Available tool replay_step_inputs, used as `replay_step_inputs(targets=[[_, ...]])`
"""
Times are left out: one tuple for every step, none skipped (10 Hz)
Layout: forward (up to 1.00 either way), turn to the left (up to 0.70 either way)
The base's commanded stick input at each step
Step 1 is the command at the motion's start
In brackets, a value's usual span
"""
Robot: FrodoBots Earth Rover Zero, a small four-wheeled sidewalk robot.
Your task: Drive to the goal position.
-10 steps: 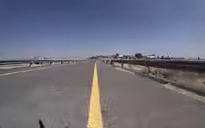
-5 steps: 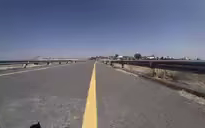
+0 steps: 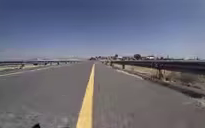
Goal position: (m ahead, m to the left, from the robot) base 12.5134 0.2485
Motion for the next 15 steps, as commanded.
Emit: replay_step_inputs(targets=[[1.00,0.00],[1.00,0.00],[1.00,0.00],[1.00,0.00],[1.00,0.00],[1.00,0.00],[1.00,0.00],[1.00,0.00],[1.00,0.00],[1.00,0.00],[1.00,0.00],[1.00,0.00],[1.00,0.00],[1.00,0.00],[1.00,0.00]])
